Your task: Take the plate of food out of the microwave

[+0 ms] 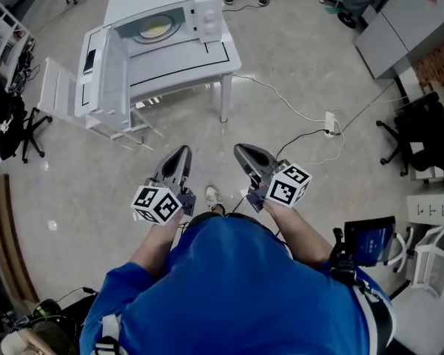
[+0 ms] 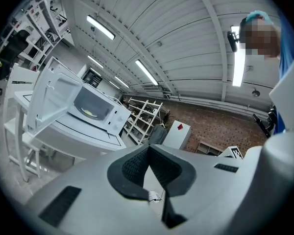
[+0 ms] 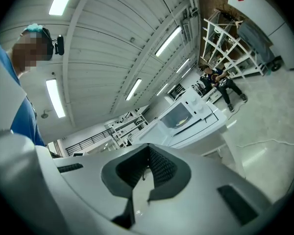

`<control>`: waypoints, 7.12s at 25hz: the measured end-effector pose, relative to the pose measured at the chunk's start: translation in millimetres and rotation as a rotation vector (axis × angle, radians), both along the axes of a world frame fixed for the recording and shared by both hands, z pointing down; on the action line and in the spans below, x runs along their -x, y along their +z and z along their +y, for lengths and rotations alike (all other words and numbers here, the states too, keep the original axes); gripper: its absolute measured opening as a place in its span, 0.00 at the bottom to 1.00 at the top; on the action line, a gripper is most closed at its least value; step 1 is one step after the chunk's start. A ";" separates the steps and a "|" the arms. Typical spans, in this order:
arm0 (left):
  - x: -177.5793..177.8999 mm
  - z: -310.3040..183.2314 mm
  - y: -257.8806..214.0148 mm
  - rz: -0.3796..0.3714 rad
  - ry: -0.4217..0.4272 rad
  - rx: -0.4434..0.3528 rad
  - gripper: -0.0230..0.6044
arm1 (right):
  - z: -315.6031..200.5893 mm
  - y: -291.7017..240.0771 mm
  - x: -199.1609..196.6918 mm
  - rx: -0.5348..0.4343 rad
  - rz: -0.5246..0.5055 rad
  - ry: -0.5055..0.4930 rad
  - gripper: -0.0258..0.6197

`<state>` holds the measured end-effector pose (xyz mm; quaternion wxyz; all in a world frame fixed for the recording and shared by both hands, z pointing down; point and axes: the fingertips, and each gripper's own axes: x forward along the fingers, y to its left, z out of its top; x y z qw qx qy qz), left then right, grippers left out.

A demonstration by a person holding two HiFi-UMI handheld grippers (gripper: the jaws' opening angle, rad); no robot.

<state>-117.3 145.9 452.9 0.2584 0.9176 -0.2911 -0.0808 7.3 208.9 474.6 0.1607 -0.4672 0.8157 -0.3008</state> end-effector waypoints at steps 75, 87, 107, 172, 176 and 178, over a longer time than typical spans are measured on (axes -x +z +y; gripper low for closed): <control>-35.2 -420.4 40.7 -0.026 -0.441 0.084 0.05 | -412.4 18.9 -38.0 0.068 0.081 -0.426 0.04; -43.3 -472.7 69.6 -0.289 -0.338 -0.010 0.05 | -438.3 32.2 -22.8 0.086 0.089 -0.403 0.04; -70.4 -515.8 115.7 -1.033 -0.038 -0.398 0.17 | -453.8 32.2 -24.7 0.092 0.093 -0.348 0.04; -75.0 -471.9 149.5 -1.453 0.234 -0.690 0.10 | -449.4 69.8 -27.2 0.177 0.049 -0.367 0.04; -75.3 -470.1 147.8 -1.451 0.234 -0.694 0.10 | -452.7 71.6 -22.9 0.190 0.026 -0.365 0.04; -75.8 -469.2 146.6 -1.448 0.236 -0.698 0.10 | -453.4 71.3 -21.5 0.193 0.019 -0.364 0.04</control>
